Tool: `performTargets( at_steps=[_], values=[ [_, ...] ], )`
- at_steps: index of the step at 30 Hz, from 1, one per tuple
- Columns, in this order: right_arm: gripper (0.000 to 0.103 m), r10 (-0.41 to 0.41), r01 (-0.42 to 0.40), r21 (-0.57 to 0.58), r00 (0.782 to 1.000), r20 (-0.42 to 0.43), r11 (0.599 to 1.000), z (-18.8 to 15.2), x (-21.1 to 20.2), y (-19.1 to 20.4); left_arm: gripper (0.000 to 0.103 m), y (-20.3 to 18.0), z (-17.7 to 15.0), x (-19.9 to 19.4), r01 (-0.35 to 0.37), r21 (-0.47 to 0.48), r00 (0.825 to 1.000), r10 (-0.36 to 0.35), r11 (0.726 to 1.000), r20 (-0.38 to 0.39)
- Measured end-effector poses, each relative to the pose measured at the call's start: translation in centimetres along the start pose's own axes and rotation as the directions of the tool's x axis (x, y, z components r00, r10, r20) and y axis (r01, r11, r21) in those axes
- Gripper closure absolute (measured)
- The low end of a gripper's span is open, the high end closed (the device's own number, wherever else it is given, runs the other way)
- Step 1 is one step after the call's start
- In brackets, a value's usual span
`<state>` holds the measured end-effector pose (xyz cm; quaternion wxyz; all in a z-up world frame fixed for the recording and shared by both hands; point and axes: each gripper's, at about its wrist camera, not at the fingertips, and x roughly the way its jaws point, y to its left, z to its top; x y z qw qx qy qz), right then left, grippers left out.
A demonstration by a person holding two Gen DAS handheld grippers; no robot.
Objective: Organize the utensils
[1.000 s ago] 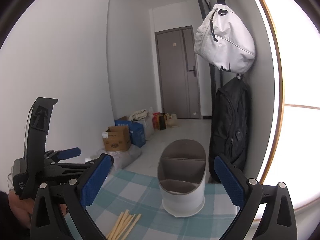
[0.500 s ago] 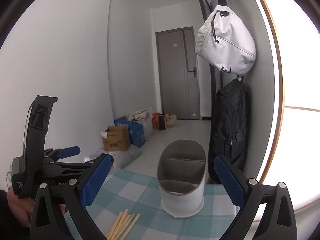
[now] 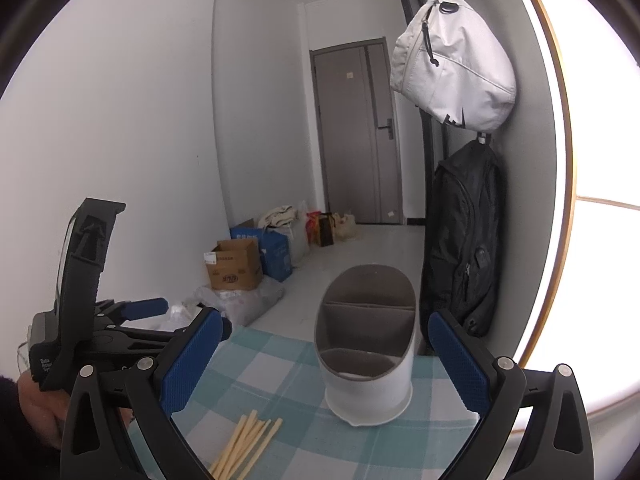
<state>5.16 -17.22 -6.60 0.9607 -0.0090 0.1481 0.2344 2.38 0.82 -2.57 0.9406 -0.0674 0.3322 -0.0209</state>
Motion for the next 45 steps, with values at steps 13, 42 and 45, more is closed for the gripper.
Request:
performTargets(
  at_steps=[13,42,45],
  values=[
    [0.000,0.034,-0.028,0.034,0.978,-0.205,0.999,-1.5,4.0,-0.7,0.038,5.3,-4.1,6.3,0.114,-0.248,0.886,-0.211,0.962,-0.412],
    [0.000,0.112,-0.098,0.069,0.964,-0.240,0.993,-1.4,3.9,-1.1,0.097,3.4,-1.6,5.0,0.154,-0.260,0.824,-0.269,0.953,-0.498],
    [0.000,0.107,-0.095,0.062,0.963,-0.248,0.994,-1.6,4.0,-0.9,0.097,3.8,-2.0,5.1,0.166,-0.300,0.828,-0.298,0.939,-0.475]
  ],
)
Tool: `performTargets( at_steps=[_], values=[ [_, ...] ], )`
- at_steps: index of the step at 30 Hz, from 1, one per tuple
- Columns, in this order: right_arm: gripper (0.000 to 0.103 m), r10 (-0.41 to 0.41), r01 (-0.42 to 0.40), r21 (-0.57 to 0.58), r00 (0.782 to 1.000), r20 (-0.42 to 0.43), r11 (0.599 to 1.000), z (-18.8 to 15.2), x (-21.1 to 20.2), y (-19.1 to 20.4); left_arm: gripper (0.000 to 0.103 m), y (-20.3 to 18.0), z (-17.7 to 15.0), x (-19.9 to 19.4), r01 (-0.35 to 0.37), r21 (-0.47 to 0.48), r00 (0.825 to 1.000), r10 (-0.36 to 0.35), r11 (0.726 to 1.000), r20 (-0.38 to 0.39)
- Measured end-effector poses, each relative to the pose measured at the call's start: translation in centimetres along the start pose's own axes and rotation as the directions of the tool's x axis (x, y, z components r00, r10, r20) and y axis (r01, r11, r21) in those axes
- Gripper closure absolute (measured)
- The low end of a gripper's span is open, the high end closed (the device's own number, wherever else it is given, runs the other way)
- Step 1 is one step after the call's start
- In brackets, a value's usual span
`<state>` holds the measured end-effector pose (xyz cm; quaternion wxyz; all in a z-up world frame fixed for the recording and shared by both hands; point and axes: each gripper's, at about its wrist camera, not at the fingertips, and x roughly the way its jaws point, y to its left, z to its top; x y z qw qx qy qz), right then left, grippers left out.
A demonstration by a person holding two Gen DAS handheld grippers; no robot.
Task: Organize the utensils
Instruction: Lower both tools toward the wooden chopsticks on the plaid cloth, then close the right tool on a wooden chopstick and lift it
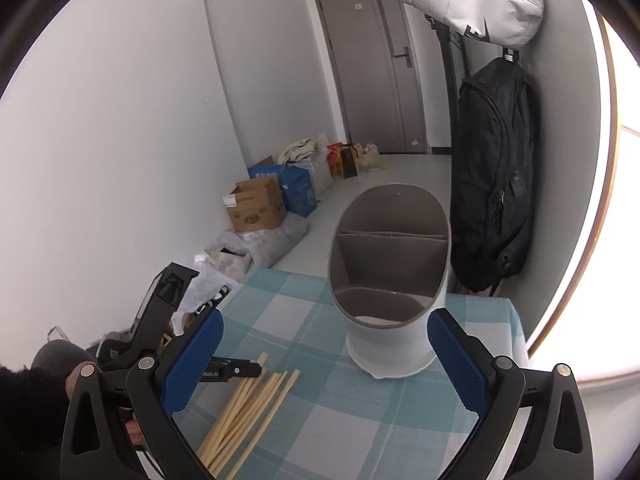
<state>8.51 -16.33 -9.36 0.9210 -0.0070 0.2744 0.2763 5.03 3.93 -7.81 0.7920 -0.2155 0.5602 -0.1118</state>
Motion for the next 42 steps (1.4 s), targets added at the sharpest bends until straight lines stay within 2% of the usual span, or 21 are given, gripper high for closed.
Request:
performTargets(
  at_steps=[4,8,12,13,15,17,19,20,21,22,24,26,27,30,35,38,40,42],
  values=[
    [0.000,-0.016,0.015,-0.016,1.000,-0.024,1.000,-0.3,0.6,0.3,0.097,0.4,0.6,-0.9,0.045,-0.027,0.999,-0.044,0.999,0.017],
    [0.000,-0.007,0.005,-0.021,0.998,-0.064,1.000,-0.8,1.5,0.8,0.101,0.7,0.6,-2.9,0.060,-0.037,0.998,-0.059,0.998,0.031],
    [0.000,0.026,-0.025,0.010,0.990,-0.136,1.000,-1.6,2.9,1.2,0.101,1.6,1.3,-5.5,0.070,-0.056,0.995,-0.065,0.996,0.075],
    [0.000,0.045,-0.041,0.027,0.985,-0.165,0.999,-1.8,3.4,1.3,0.101,2.8,1.2,-5.7,0.070,-0.067,0.994,-0.065,0.995,0.084],
    [0.007,0.095,-0.083,0.061,0.965,-0.244,0.995,-2.1,4.7,1.9,0.101,5.1,1.2,-5.2,0.069,-0.094,0.995,-0.061,0.993,0.084],
    [0.020,0.134,-0.117,0.074,0.944,-0.300,0.990,-2.4,5.9,2.8,0.100,6.9,0.6,-4.8,0.059,-0.115,0.994,-0.048,0.992,0.094],
    [0.026,0.109,-0.092,0.065,0.926,-0.361,0.994,-2.8,7.8,3.7,0.100,7.6,-0.6,-4.6,0.029,-0.113,0.994,-0.017,0.993,0.106],
    [0.042,0.124,-0.100,0.082,0.915,-0.383,0.992,-3.0,8.8,3.9,0.100,7.8,-0.7,-5.3,0.029,-0.106,0.994,-0.018,0.994,0.108],
    [0.049,0.144,-0.111,0.104,0.901,-0.410,0.988,-3.1,10.0,4.1,0.099,8.0,-1.2,-5.7,0.021,-0.103,0.994,-0.010,0.994,0.108],
    [0.055,0.151,-0.106,0.127,0.887,-0.437,0.986,-3.3,11.2,4.2,0.095,7.7,-1.6,-4.1,0.009,-0.102,0.994,0.002,0.995,0.109],
    [0.059,0.152,-0.082,0.164,0.866,-0.477,0.983,-3.5,13.3,4.4,0.085,8.1,-1.4,-3.4,0.005,-0.101,0.994,0.007,0.995,0.113],
    [0.063,0.172,-0.074,0.204,0.835,-0.522,0.976,-3.6,15.5,4.7,0.070,7.9,0.0,-1.4,-0.005,-0.113,0.993,0.019,0.994,0.120],
    [0.063,0.174,-0.072,0.207,0.828,-0.533,0.976,-3.6,16.1,4.8,0.069,8.0,0.0,-1.3,0.001,-0.115,0.992,0.013,0.993,0.128],
    [0.063,0.124,-0.013,0.189,0.799,-0.588,0.982,-3.4,18.3,5.1,0.065,8.4,0.2,-1.7,0.003,-0.118,0.990,0.013,0.993,0.141],
    [0.074,0.046,0.036,0.110,0.749,-0.661,0.993,-3.3,19.9,6.3,0.064,8.9,0.2,-1.8,-0.017,-0.115,0.989,0.033,0.993,0.141],
    [0.084,0.000,0.072,0.075,0.724,-0.690,0.995,-3.5,20.3,6.7,0.064,9.1,0.3,-1.5,-0.022,-0.113,0.992,0.036,0.993,0.120],
    [0.088,-0.002,0.091,0.090,0.713,-0.701,0.992,-3.6,20.9,6.4,0.064,9.2,0.3,-1.3,-0.013,-0.109,0.994,0.024,0.994,0.108],
    [0.093,-0.019,0.111,0.086,0.711,-0.703,0.990,-3.4,21.1,6.3,0.064,9.0,0.2,-1.2,-0.019,-0.096,0.995,0.028,0.995,0.101]
  ],
)
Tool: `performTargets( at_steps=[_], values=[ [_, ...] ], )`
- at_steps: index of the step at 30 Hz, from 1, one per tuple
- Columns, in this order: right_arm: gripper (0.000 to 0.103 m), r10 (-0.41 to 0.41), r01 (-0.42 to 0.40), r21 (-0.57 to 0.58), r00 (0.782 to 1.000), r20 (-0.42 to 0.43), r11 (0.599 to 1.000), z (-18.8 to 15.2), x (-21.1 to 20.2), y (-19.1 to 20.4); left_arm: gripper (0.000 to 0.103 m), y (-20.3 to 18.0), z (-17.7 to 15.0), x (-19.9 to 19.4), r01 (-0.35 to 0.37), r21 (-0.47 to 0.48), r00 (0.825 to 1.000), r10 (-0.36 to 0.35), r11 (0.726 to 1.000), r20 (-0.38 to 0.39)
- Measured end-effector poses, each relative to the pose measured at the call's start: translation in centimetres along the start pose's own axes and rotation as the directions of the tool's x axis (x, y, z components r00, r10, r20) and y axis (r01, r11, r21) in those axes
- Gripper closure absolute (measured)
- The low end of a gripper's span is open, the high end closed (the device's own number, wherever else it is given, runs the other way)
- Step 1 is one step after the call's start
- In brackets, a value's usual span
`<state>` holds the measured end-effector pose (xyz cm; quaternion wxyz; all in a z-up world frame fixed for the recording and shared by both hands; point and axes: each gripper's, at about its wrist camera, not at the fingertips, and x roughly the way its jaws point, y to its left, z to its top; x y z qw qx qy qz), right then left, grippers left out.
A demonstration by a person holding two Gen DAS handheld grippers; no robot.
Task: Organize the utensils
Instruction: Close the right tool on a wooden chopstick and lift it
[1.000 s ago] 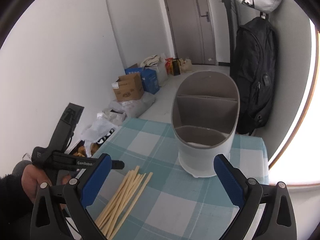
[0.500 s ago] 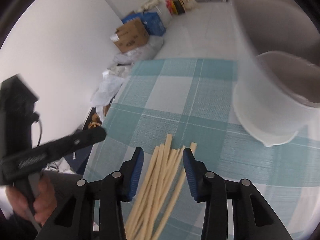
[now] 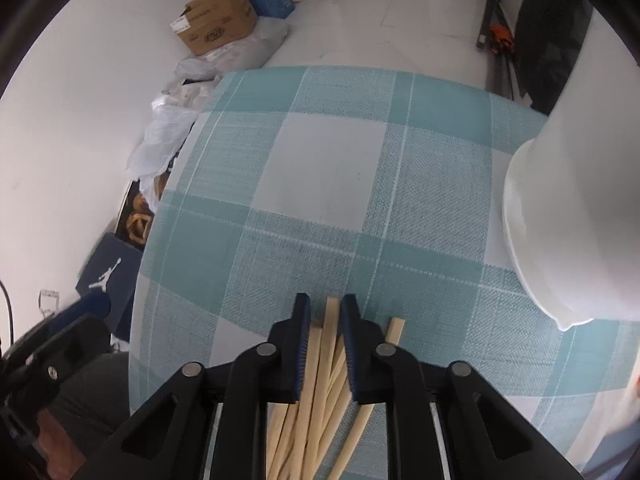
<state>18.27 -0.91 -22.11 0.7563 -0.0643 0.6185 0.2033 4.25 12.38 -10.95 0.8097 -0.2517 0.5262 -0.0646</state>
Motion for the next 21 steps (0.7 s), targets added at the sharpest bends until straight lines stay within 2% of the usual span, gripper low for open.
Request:
performTargets(
  at_steps=[4,10,13,18,21],
  values=[
    [0.096,0.032,-0.033,0.049,0.999,0.007,0.998,0.2,-0.3,-0.8,0.064,-0.2,-0.2,0.4,-0.018,0.028,1.000,0.018,0.999,-0.017],
    [0.097,0.068,-0.076,0.061,0.991,0.118,0.995,-0.3,-3.0,-1.1,0.064,-0.8,-0.9,1.4,-0.024,0.069,0.997,0.029,0.997,-0.071],
    [0.097,0.100,-0.114,0.050,0.971,0.215,0.992,-0.7,-5.9,-1.2,0.064,-1.9,-1.8,2.3,-0.024,0.127,0.994,0.038,0.992,-0.106],
    [0.097,0.144,-0.167,0.026,0.910,0.388,0.986,-3.0,-11.4,-2.5,0.064,-3.8,-3.1,4.4,-0.002,0.192,0.982,0.038,0.981,-0.186],
    [0.097,0.149,-0.194,0.048,0.870,0.470,0.980,-4.1,-13.2,-3.7,0.064,-4.5,-3.6,5.4,-0.021,0.220,0.975,0.069,0.975,-0.212]
  ],
)
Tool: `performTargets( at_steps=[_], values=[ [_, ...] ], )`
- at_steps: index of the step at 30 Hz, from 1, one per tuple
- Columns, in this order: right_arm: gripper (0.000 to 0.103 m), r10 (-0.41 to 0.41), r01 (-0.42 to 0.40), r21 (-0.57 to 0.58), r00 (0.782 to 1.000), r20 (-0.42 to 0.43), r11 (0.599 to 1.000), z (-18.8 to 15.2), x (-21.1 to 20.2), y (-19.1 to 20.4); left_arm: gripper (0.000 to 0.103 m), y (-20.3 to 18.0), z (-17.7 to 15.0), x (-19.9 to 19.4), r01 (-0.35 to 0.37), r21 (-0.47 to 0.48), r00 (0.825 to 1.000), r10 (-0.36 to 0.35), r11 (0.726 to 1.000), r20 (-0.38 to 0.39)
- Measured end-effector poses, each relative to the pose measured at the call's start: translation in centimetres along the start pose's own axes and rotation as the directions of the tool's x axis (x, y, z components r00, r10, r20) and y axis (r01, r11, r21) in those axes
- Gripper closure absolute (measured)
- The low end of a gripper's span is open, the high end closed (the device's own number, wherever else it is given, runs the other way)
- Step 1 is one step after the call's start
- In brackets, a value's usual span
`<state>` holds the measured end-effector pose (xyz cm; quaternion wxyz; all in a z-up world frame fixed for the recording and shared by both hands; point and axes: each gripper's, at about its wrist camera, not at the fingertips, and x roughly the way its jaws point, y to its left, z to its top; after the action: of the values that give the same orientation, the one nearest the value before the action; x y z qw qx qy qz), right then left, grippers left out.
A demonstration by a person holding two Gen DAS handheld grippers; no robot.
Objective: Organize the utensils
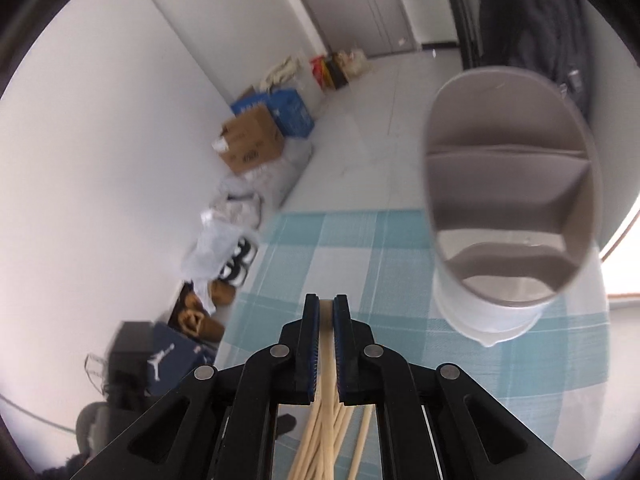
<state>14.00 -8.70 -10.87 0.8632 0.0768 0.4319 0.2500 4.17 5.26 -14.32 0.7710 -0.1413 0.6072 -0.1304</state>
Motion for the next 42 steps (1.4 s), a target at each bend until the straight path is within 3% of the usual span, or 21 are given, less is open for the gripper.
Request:
performTargets(
  at_steps=[4,12,15,17,21,26,34,42],
  values=[
    [0.097,-0.005,0.002,0.032,0.996,0.085,0.999,-0.6,-1.9,-1.4,0.064,-0.6,0.0,0.2,-0.022,0.011,1.000,0.022,1.000,0.005],
    [0.097,0.005,-0.006,0.013,0.991,0.130,1.000,-1.5,-3.2,-3.3,0.065,-1.5,0.1,1.1,-0.105,0.044,0.993,0.102,0.993,0.066],
    [0.097,0.005,-0.003,-0.012,0.989,0.151,1.000,-1.9,-4.1,-3.9,0.077,-2.0,0.1,1.2,-0.174,0.077,0.983,0.168,0.982,0.079],
    [0.097,0.009,-0.006,-0.024,0.987,0.160,1.000,-2.1,-4.5,-4.2,0.089,-1.8,0.1,1.1,-0.135,0.068,0.989,0.130,0.989,0.066],
    [0.097,0.022,-0.017,-0.030,0.984,0.177,0.999,-2.3,-5.3,-4.5,0.093,-1.5,0.3,1.2,-0.146,0.048,0.987,0.142,0.988,0.076],
    [0.097,0.051,-0.052,0.002,0.982,0.183,0.999,-2.5,-5.7,-5.2,0.093,-0.8,1.0,1.6,-0.112,-0.011,0.991,0.113,0.994,0.073],
    [0.097,0.073,-0.079,0.025,0.981,0.178,0.997,-2.1,-5.4,-6.1,0.092,-2.3,2.2,2.5,-0.235,0.071,0.965,0.225,0.969,0.134],
    [0.097,0.101,-0.110,0.048,0.980,0.171,0.993,-1.9,-5.4,-6.4,0.092,-2.6,3.0,2.7,-0.246,0.081,0.962,0.233,0.966,0.142]
  ],
)
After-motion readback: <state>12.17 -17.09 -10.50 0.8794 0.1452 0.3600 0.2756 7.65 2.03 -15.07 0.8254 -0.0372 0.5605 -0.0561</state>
